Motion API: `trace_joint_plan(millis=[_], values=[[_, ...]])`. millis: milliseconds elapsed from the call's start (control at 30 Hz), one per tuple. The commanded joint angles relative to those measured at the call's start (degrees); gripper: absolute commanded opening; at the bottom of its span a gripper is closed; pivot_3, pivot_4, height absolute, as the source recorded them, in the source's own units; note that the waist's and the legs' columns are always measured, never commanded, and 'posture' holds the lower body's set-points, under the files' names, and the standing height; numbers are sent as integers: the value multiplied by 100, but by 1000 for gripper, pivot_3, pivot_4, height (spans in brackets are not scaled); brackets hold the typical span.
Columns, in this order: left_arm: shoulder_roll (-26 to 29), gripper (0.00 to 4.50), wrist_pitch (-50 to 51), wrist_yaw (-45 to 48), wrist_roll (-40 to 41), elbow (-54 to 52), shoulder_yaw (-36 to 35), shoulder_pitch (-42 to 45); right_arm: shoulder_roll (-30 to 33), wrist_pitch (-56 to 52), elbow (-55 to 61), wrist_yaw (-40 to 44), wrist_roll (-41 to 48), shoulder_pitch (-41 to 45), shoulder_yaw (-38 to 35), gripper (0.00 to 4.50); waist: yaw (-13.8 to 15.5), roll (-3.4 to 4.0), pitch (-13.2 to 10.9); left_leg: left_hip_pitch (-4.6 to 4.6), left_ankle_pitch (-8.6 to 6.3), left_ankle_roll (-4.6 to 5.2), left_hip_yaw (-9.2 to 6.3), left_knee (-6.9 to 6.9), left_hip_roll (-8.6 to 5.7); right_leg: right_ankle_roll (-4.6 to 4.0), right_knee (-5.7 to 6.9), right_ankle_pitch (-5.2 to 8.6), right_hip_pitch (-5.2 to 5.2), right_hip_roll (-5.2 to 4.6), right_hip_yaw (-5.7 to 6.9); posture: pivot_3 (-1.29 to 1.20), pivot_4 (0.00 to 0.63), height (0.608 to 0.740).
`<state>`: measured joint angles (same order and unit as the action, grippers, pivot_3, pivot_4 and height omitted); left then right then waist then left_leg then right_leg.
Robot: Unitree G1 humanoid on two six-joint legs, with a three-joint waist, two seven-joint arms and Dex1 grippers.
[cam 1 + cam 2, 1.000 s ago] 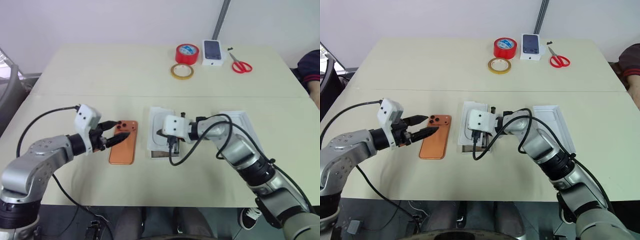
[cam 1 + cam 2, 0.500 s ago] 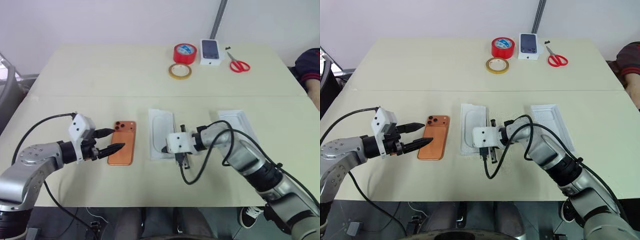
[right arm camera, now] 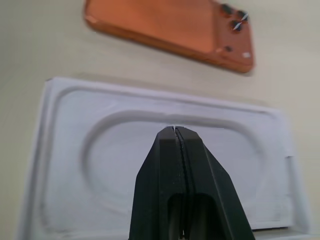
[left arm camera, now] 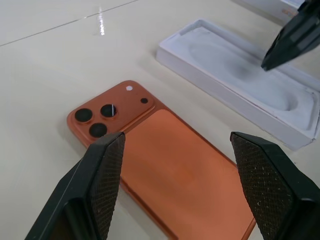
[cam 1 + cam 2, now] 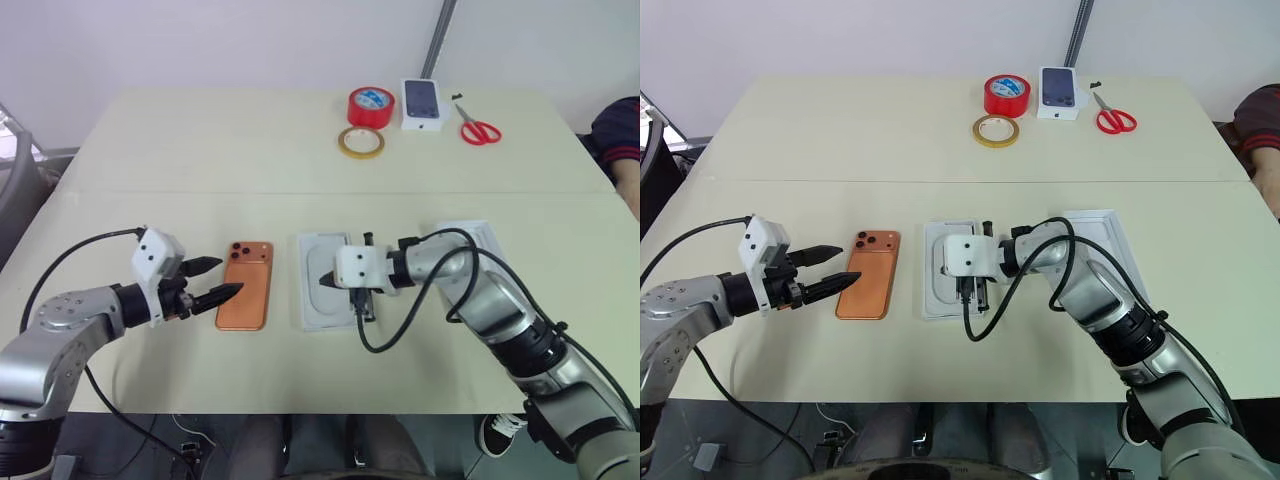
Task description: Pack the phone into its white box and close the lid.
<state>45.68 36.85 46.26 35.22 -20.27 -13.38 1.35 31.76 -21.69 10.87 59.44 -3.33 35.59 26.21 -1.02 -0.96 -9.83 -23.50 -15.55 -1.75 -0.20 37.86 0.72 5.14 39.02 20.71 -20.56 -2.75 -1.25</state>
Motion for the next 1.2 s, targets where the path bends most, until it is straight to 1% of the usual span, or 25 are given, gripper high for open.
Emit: trace_joint_plan(millis=[33,133,267,367,533,767,867,1000,1100,1167,1200], values=[[-35,3515,-3,-227,-58,89,-311,42,-295,-172,-67,-311,-37,282,-164,23,-8,0,0,0,0,0,0,0,0,0,3,0,-2,0,0,0,150,736],[-56,3515,-20,-248,-37,80,-335,-7,-369,-72,-358,-491,-280,360,-37,23,-9,0,0,-1,0,0,1,0,0,0,4,0,-5,1,0,0,150,736],[-101,3515,-42,-216,43,10,-343,-59,-681,-127,-885,-863,-479,491,-1,23,-4,0,0,-1,0,0,1,0,0,0,4,0,-4,0,0,0,150,736],[-101,3515,-110,-25,182,-251,-360,-207,-869,-143,-1270,-1082,-644,581,19,23,-16,1,0,-1,0,-1,2,0,0,0,5,0,-6,0,-1,0,150,736],[-81,3515,-85,88,272,-459,-381,-396,-956,-112,-1598,-1198,-836,619,44,23,-11,3,-2,-2,0,-1,3,-2,0,0,6,0,-9,0,-1,0,150,736],[-116,3515,-68,49,268,-480,-391,-433,-443,-164,-1241,-835,-1179,543,171,23,-14,3,-2,-2,0,-1,3,-3,-1,0,6,0,-9,0,-1,0,150,736],[-121,3515,-67,39,265,-465,-383,-416,-365,-241,-1002,-706,-1174,510,131,23,-15,3,-2,-2,0,-1,3,-3,-1,0,5,0,-8,0,-1,0,150,736],[-130,3515,-85,21,232,-433,-347,-381,-497,-269,-834,-755,-1109,531,54,23,-19,4,-2,-2,0,-1,3,-5,0,0,6,0,-9,0,-1,0,150,736],[-159,3515,-3,-153,216,-328,-418,-315,-825,-414,-631,-837,-822,522,-121,23,-21,4,-2,-2,0,-1,3,-8,0,0,6,0,-10,1,-2,0,150,736],[-189,3515,428,-481,401,-113,-598,-181,-1016,-550,-431,-814,-671,491,-132,23,-17,4,-2,-2,0,-1,2,-8,0,0,6,0,-11,1,-2,0,150,736],[-201,3774,751,-723,509,37,-720,-99,-1102,-625,-332,-810,-643,462,-79,6,-17,3,-2,-2,0,-1,2,-8,0,0,7,0,-11,2,-1,0,150,736]])
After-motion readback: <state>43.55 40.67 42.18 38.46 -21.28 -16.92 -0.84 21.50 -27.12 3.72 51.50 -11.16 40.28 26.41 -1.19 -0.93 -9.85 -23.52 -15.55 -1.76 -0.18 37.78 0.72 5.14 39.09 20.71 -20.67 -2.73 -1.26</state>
